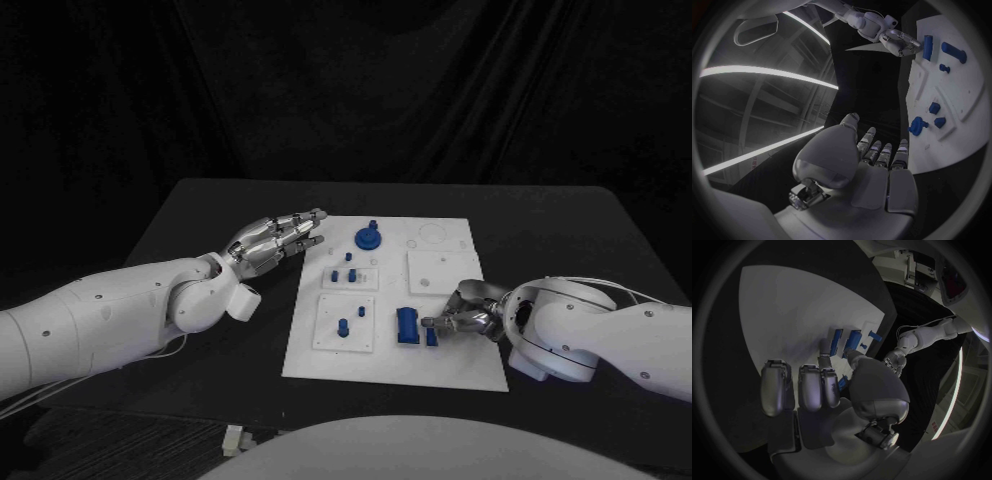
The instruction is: Assemble the parts on the task board
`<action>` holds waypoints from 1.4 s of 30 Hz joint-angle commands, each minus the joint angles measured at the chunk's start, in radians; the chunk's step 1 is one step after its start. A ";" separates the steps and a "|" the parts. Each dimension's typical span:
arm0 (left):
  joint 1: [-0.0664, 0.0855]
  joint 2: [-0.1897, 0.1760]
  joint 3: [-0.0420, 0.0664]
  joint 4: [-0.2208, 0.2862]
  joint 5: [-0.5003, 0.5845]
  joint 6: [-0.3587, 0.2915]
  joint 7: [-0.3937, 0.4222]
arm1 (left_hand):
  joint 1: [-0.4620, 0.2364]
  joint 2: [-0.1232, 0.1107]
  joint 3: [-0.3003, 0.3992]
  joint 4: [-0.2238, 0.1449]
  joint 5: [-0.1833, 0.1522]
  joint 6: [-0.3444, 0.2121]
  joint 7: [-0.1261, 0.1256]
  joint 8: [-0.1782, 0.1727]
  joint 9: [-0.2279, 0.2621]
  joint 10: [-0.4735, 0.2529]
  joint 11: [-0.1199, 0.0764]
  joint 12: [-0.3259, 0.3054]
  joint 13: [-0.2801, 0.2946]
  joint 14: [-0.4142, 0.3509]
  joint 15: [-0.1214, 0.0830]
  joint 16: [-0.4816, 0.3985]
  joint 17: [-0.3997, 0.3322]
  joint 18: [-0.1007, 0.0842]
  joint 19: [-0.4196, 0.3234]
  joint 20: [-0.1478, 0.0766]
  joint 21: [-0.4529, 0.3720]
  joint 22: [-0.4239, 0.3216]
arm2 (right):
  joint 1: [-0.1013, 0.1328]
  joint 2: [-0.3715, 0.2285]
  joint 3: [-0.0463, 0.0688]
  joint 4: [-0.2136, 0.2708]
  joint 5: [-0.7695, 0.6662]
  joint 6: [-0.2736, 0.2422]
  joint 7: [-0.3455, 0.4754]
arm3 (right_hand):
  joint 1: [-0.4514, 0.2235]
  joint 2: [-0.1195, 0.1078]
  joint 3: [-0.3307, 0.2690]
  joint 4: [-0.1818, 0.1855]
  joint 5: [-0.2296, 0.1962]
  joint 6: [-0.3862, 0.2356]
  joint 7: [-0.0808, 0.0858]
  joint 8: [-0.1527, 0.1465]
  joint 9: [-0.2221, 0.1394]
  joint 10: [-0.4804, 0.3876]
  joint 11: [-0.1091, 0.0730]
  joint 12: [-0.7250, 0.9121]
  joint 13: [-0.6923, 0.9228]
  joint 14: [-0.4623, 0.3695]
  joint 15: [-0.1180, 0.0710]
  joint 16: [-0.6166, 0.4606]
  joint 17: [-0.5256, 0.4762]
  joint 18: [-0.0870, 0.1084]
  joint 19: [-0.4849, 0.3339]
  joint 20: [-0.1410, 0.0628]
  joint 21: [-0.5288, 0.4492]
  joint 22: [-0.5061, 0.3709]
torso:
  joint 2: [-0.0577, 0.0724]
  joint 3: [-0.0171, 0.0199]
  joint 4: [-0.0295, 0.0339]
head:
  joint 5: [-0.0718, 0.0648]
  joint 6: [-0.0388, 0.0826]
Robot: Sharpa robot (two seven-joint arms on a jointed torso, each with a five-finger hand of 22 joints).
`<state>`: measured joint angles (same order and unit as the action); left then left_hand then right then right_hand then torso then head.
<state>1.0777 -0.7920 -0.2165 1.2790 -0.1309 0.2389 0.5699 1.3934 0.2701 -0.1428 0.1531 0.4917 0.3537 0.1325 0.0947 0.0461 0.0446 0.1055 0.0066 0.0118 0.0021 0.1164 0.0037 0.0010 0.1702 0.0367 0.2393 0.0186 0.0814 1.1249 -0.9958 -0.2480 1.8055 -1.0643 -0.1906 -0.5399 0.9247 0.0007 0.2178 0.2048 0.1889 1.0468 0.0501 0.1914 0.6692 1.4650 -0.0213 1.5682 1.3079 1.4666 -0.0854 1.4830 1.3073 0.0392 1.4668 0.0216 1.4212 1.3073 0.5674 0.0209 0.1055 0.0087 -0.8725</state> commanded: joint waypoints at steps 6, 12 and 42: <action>-0.003 -0.002 0.001 0.002 0.006 0.015 0.007 | 0.001 0.009 0.002 -0.006 0.005 -0.006 0.001 0.000 -0.001 -0.003 0.006 0.005 0.000 -0.002 0.007 -0.004 -0.001 0.011 0.003 0.004 0.004 -0.001 | -0.003 -0.027 0.000 0.018 -0.005 -0.074 0.069 | 0.006 0.009 -0.010 0.019 0.035 0.011 -0.007 0.017 0.017 0.106 -0.009 0.003 0.263 0.064 -0.005 0.000 0.026 -0.002 0.038 0.000 -0.001 0.214 | 0.000 0.0001 -0.0004 | 0.001 0.000; -0.005 -0.003 0.001 0.002 0.006 0.015 0.008 | 0.002 0.010 0.003 -0.007 0.006 -0.004 0.001 0.000 -0.001 -0.002 0.006 0.005 0.001 -0.002 0.008 -0.004 -0.001 0.011 0.004 0.004 0.004 -0.001 | -0.003 -0.045 -0.001 0.024 -0.027 -0.111 0.146 | 0.094 -0.021 -0.021 -0.029 0.020 -0.021 -0.005 0.055 0.066 0.106 -0.009 0.003 0.263 0.065 -0.006 0.003 0.033 -0.002 0.040 -0.002 0.002 0.215 | -0.003 -0.0001 -0.0011 | 0.000 0.000; -0.012 -0.007 0.001 0.003 0.006 0.014 0.003 | 0.002 0.010 0.005 -0.010 0.007 -0.003 0.002 0.001 0.000 -0.001 0.007 0.005 0.001 -0.002 0.011 -0.004 -0.001 0.011 0.004 0.005 0.004 -0.001 | -0.067 -0.051 -0.001 0.023 -0.214 -0.024 0.098 | 0.209 -0.031 -0.156 -0.019 -0.123 -0.184 -0.042 0.470 0.478 0.106 -0.038 0.003 0.263 0.061 -0.029 -0.008 0.012 0.003 0.030 -0.021 -0.024 0.208 | 0.003 0.0004 0.0022 | -0.001 0.000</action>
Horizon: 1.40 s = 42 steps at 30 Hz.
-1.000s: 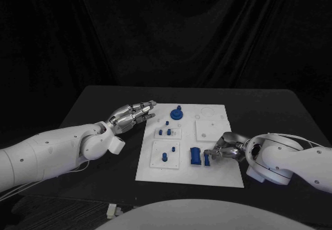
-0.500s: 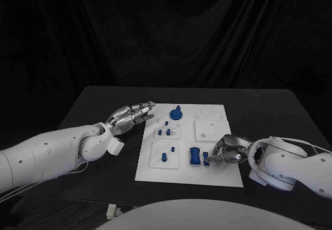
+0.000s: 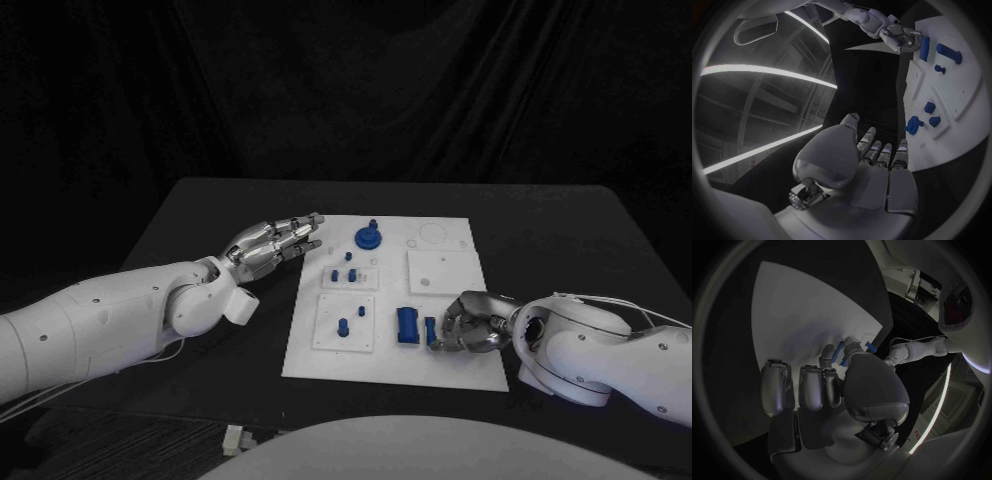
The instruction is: Assemble the parts on the task board
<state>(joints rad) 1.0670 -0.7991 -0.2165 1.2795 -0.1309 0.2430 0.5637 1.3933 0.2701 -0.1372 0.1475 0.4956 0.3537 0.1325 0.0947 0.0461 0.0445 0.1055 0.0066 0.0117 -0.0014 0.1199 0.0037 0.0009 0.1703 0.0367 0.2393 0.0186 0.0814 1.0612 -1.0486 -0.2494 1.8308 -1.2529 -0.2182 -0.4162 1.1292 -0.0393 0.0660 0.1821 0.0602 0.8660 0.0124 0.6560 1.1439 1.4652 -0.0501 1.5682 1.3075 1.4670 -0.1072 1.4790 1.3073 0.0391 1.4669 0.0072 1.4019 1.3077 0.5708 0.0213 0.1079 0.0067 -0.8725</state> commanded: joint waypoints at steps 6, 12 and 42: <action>-0.001 0.001 0.001 0.003 0.006 0.011 0.008 | 0.002 0.010 0.000 -0.006 0.004 -0.002 0.002 0.001 0.000 -0.001 0.007 0.005 0.001 0.001 0.009 -0.004 -0.001 0.011 0.004 0.006 0.004 -0.001 | -0.004 0.005 0.000 -0.006 -0.027 -0.002 -0.037 | 0.014 0.023 0.000 0.002 0.013 0.002 -0.010 0.019 0.016 0.106 -0.014 0.003 0.263 0.060 -0.011 -0.006 0.009 0.003 0.031 -0.010 -0.005 0.207 | 0.000 -0.0005 -0.0014 | 0.001 0.000; -0.001 0.002 0.001 0.003 0.006 0.012 0.005 | 0.002 0.010 0.000 -0.006 0.004 -0.002 0.002 0.001 0.000 -0.001 0.007 0.005 0.001 0.001 0.009 -0.004 -0.001 0.011 0.004 0.006 0.004 -0.001 | -0.005 0.006 0.000 -0.011 -0.028 -0.005 -0.048 | 0.038 0.045 0.008 -0.009 -0.006 0.001 -0.014 0.029 0.028 0.106 -0.018 0.003 0.263 0.060 -0.015 -0.006 0.008 0.004 0.030 -0.014 -0.007 0.207 | -0.002 -0.0007 -0.0010 | 0.000 0.000; 0.004 -0.058 0.001 0.077 0.007 -0.046 0.030 | -0.024 -0.018 -0.005 -0.037 0.008 0.022 0.007 0.010 0.003 0.003 0.007 0.006 0.002 0.001 -0.020 -0.004 -0.001 0.008 -0.019 -0.030 -0.007 -0.037 | 0.072 -0.083 0.002 0.018 0.108 -0.384 0.285 | -0.213 -0.053 -0.246 0.112 -0.007 0.042 -0.024 0.018 0.021 0.101 -0.026 -0.004 0.258 0.011 -0.021 -0.097 -0.164 0.034 -0.038 -0.022 -0.150 0.162 | -0.077 0.0022 -0.0180 | 0.009 0.000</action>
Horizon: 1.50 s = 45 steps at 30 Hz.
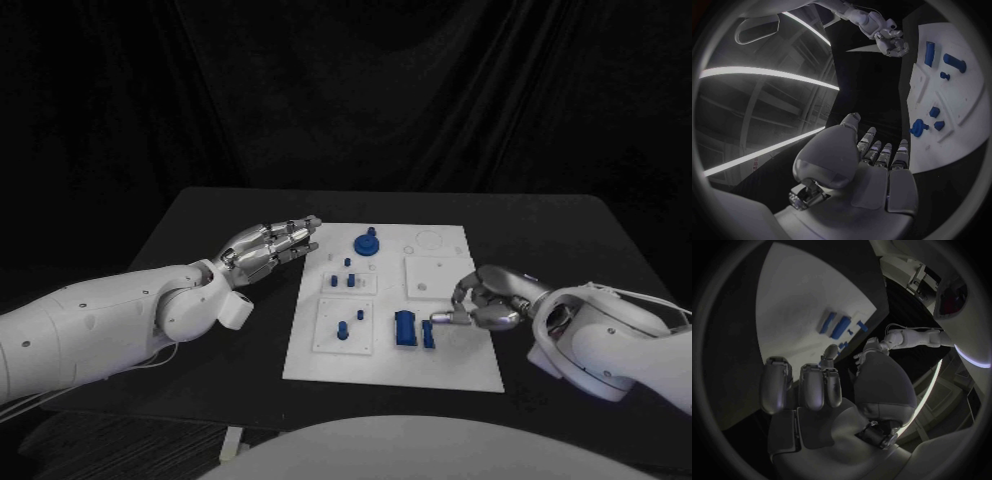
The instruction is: Assemble the parts on the task board
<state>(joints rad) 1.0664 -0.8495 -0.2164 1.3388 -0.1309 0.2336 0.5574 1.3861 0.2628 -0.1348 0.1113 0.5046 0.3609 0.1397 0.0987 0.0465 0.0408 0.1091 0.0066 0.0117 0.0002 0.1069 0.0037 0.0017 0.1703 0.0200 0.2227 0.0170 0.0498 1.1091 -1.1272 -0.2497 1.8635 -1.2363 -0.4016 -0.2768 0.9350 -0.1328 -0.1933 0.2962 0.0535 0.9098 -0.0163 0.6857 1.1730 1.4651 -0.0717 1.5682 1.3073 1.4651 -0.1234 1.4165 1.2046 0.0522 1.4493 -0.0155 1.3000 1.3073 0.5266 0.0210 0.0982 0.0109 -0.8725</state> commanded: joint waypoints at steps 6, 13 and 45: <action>0.012 -0.002 0.001 0.014 -0.008 -0.077 0.091 | -0.051 -0.010 -0.042 0.035 -0.017 0.031 -0.011 0.011 0.003 0.006 -0.006 0.005 0.001 0.000 -0.023 -0.004 -0.002 0.003 -0.004 -0.037 -0.005 -0.009 | 0.065 0.004 0.002 -0.073 0.229 -0.332 0.295 | -0.090 0.239 -0.063 -0.011 0.031 -0.018 0.061 -0.194 -0.217 -0.172 0.058 -0.558 -0.157 -0.148 0.051 -0.613 -0.711 0.124 -0.268 0.056 -0.777 -0.157 | -0.070 0.0118 -0.0180 | 0.007 0.000; 0.013 0.025 0.001 -0.022 -0.166 -0.192 0.200 | 0.021 -0.058 -0.094 0.109 -0.098 -0.003 -0.068 -0.020 -0.004 -0.028 -0.075 -0.003 -0.008 0.000 -0.100 -0.004 -0.002 -0.055 -0.020 -0.170 -0.017 -0.050 | 0.034 0.020 0.002 -0.140 0.466 -0.189 0.608 | 0.065 0.305 -0.142 -0.008 0.017 -0.259 0.155 -0.502 -0.614 -0.906 0.316 -1.277 -0.692 -0.723 0.324 -1.088 -0.902 0.043 -0.661 0.236 -1.242 -0.470 | -0.090 0.0190 -0.0313 | 0.006 0.000; -0.045 0.081 0.007 -0.068 -0.195 -0.253 0.111 | -0.607 -0.117 -0.056 0.065 -0.397 -0.361 -0.289 -0.099 -0.046 -0.041 -0.109 -0.007 -0.012 0.000 -0.107 -0.004 -0.002 -0.084 -0.020 -0.223 -0.017 -0.050 | -0.133 0.108 0.009 -0.282 0.557 -0.072 0.834 | -0.614 0.133 0.123 -0.210 -0.053 -0.910 0.016 -0.686 -1.173 -1.465 0.072 -1.568 -1.307 -1.465 0.123 -1.416 -1.205 -0.052 -1.449 0.015 -1.300 -1.307 | -0.099 0.0286 -0.0557 | -0.012 0.012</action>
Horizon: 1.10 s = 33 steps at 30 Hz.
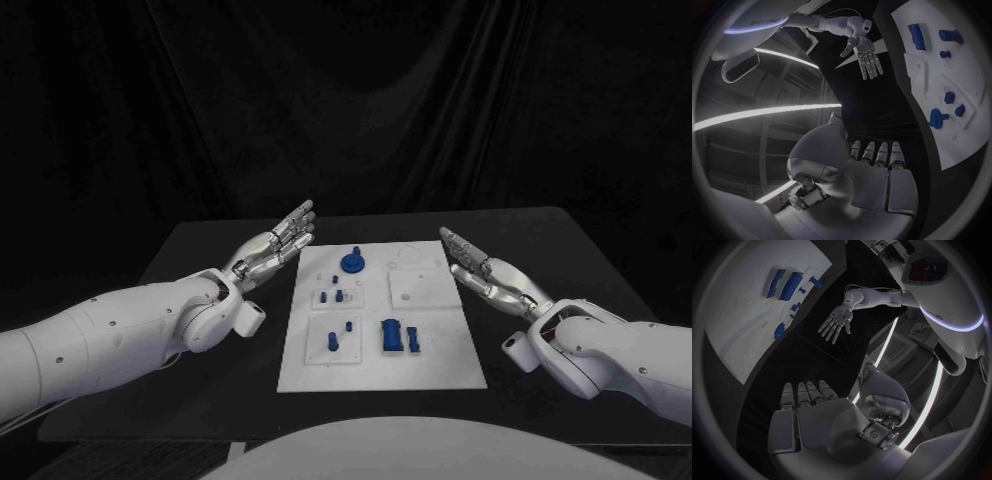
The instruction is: Assemble the parts on the task board
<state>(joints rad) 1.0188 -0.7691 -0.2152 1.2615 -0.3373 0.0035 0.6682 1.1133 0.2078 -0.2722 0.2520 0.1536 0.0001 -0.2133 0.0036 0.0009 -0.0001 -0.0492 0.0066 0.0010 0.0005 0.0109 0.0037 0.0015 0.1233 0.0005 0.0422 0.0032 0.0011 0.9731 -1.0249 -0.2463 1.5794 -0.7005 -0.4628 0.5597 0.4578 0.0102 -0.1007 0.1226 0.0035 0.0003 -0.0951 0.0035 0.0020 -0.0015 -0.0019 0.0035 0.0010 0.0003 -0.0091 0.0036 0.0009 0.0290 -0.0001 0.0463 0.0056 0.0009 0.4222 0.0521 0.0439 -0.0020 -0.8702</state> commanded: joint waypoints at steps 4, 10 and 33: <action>0.005 0.000 0.021 0.032 0.036 -0.079 -0.011 | -0.440 -0.082 0.107 -0.101 -0.061 0.000 0.084 -0.004 -0.001 0.000 0.049 -0.007 -0.001 0.000 -0.011 -0.004 -0.002 -0.049 -0.001 -0.042 -0.003 -0.001 | 0.009 0.026 0.026 0.001 0.077 -0.035 -0.006 | -0.293 -0.010 0.101 -0.123 -0.003 0.000 0.095 -0.004 -0.002 0.002 0.002 -0.004 -0.001 0.000 0.009 -0.004 -0.001 -0.029 0.000 -0.046 -0.006 -0.001 | 0.018 -0.0078 -0.0060 | 0.001 0.038; 0.011 -0.002 0.065 0.095 0.104 -0.237 -0.042 | -0.592 -0.110 0.143 -0.136 -0.082 0.000 0.114 -0.004 -0.001 0.000 0.049 -0.007 -0.001 0.000 -0.011 -0.004 -0.002 -0.123 -0.001 -0.042 -0.003 -0.001 | 0.026 0.081 0.081 -0.002 0.234 -0.104 -0.014 | -0.458 -0.010 0.101 -0.123 -0.003 0.000 0.095 -0.004 -0.002 0.002 0.002 -0.004 -0.001 0.000 0.009 -0.004 -0.001 -0.029 0.000 -0.046 -0.006 -0.001 | 0.054 -0.0228 -0.0189 | 0.001 0.117; 0.031 -0.011 0.215 0.308 0.337 -0.773 -0.148 | -0.916 -0.208 0.272 -0.252 -0.154 0.000 0.213 -0.004 -0.001 0.000 0.049 -0.007 -0.001 0.000 -0.011 -0.004 -0.002 -0.123 -0.001 -0.042 -0.003 -0.001 | 0.077 0.245 0.246 -0.009 0.701 -0.307 -0.040 | -0.458 -0.010 0.101 -0.123 -0.003 0.000 0.095 -0.004 -0.002 0.002 0.002 -0.004 -0.001 0.000 0.009 -0.004 -0.001 -0.029 0.000 -0.046 -0.006 -0.001 | 0.122 -0.0521 -0.0439 | 0.002 0.270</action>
<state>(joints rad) 1.0465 -0.7802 -0.0016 1.5656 -0.0451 -0.6885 0.5322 0.2708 0.0085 -0.0277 0.0134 0.0070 0.0002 -0.0140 0.0037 0.0015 -0.0001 -0.0104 0.0066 0.0014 0.0004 0.0036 0.0037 0.0010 0.0130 -0.0008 0.0048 0.0033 0.0015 1.0486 -0.7797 -0.0009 1.5703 -0.0527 -0.7269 0.5346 0.0063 -0.0012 0.0001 0.0026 0.0036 -0.0001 -0.0035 0.0036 0.0014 -0.0016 -0.0018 0.0038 0.0011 0.0003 -0.0090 0.0037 0.0012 0.0073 0.0003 0.0053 0.0057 0.0014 0.5423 0.0009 0.0008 0.0001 -0.6002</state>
